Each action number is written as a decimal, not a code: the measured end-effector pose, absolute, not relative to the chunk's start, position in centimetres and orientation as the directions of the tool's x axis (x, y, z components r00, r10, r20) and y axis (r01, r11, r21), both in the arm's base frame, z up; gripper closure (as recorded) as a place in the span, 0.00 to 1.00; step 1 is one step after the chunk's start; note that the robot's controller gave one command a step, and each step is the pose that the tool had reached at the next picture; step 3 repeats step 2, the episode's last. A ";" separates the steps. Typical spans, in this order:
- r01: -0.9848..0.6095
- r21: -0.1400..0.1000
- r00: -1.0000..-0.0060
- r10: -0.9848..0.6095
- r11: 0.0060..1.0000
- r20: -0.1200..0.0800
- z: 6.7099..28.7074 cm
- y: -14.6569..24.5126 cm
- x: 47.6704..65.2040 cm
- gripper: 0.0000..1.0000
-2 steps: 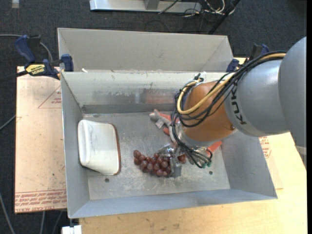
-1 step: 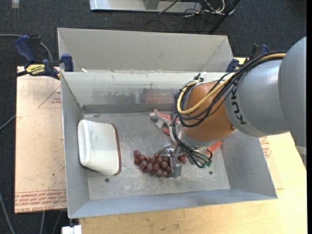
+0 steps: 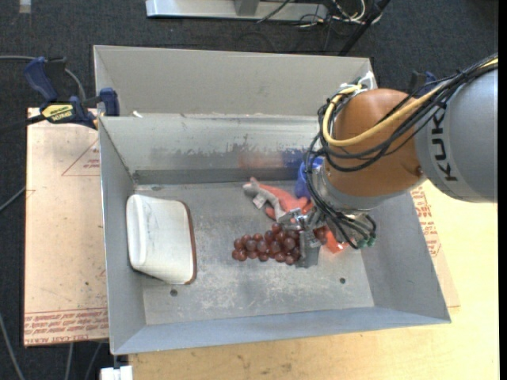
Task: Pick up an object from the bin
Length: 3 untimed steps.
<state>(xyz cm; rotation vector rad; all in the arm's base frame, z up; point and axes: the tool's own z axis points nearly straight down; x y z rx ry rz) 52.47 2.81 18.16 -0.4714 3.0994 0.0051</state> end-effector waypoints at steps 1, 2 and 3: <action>-0.297 0.002 -0.955 -0.297 0.955 -0.007 18.2 2.8 52.5 1.00; -0.288 0.002 -0.958 -0.288 0.958 -0.010 29.2 1.4 53.7 1.00; -0.288 0.002 -0.958 -0.288 0.958 -0.010 29.2 1.4 53.7 1.00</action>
Offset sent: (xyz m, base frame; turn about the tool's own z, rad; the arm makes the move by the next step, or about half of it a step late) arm 0.0116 -0.0142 0.1103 0.0079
